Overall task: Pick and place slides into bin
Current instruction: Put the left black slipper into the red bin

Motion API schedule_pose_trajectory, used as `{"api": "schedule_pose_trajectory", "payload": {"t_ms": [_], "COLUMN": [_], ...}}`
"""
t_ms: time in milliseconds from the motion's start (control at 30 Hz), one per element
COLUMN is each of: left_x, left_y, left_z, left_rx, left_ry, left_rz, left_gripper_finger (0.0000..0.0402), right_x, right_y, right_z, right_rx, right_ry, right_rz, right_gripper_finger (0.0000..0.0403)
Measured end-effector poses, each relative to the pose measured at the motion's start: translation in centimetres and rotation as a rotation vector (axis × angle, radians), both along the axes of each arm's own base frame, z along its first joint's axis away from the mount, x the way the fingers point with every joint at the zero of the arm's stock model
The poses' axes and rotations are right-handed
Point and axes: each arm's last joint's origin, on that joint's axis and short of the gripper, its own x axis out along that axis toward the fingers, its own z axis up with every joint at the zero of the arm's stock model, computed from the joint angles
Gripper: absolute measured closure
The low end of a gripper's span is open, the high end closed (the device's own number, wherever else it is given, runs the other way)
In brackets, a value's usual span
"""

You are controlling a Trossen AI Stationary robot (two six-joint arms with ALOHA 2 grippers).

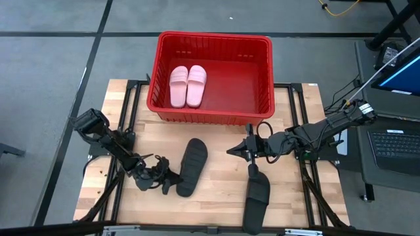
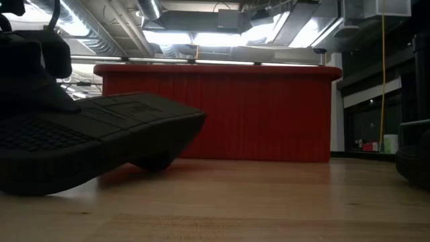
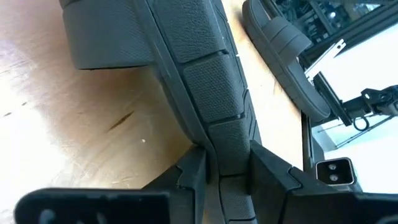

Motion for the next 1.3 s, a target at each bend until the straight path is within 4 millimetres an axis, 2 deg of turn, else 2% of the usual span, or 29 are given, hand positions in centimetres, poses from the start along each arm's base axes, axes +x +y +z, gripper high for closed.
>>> {"api": "schedule_pose_trajectory", "payload": {"t_ms": [200,467,667,800,1033,1300], "left_x": [0.8,2.9,3.8,3.6,2.1,1.7], "left_y": [-0.7,-2.6,-3.3,-3.2,-2.0,-1.5], "left_z": [0.8,3.7,6.4,8.9,13.1,16.1], "left_rx": [-0.028,0.033,0.114,0.209,0.377,0.49], "left_ry": [-0.028,-0.139,-0.222,-0.277,-0.347,-0.499], "left_rz": [0.021,0.03,0.079,0.099,0.166,0.113], "left_gripper_finger": [0.032,0.0323,0.0323,0.0324,0.0324,0.0325], "right_x": [0.0,0.0,0.0,-0.1,-0.6,-0.7], "right_y": [0.0,0.0,0.0,0.3,1.6,2.0], "right_z": [0.0,0.0,0.0,0.1,0.4,0.6], "right_rx": [-0.001,-0.003,-0.002,-0.004,-0.05,-0.075], "right_ry": [0.0,0.0,0.0,-0.009,-0.046,-0.065], "right_rz": [0.0,0.001,0.001,0.014,0.079,0.097], "right_gripper_finger": [0.0395,0.0395,0.0395,0.0395,0.0395,0.0395]}}
